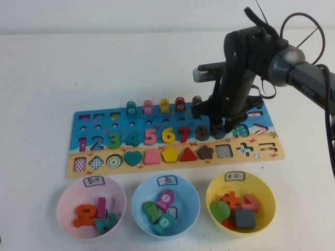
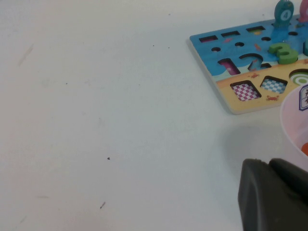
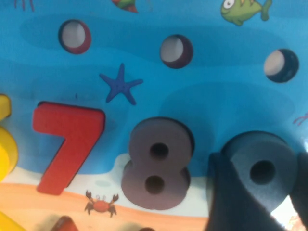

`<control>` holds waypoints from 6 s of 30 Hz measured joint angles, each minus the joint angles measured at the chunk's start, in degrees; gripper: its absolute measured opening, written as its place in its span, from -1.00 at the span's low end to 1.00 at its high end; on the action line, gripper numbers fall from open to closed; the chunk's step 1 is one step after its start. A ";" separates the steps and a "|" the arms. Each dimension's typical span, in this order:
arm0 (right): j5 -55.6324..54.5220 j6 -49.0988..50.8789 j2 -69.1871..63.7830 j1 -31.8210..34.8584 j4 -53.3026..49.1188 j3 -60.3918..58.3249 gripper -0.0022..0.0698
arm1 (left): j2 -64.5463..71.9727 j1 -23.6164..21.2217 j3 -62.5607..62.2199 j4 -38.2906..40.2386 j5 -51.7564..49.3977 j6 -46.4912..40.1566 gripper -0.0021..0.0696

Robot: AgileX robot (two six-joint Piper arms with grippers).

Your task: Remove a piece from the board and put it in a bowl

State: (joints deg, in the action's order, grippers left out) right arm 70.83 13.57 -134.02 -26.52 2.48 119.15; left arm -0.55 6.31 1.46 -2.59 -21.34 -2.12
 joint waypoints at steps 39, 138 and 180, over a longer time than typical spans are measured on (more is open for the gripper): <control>0.13 -4.27 17.53 -5.68 -1.38 -1.69 -0.27 | 0.00 0.00 0.00 0.00 0.00 0.00 -0.95; -0.76 -2.81 4.35 -31.47 3.70 0.23 0.11 | 0.00 0.00 0.00 0.00 0.00 0.00 -0.96; -0.22 -13.57 41.58 -22.32 2.12 -36.69 -0.98 | 0.00 0.00 0.00 0.00 0.00 0.00 -0.96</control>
State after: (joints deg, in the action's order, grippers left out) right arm 70.61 0.00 -92.44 -48.85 4.60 82.47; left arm -0.55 6.31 1.46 -2.59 -21.34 -2.12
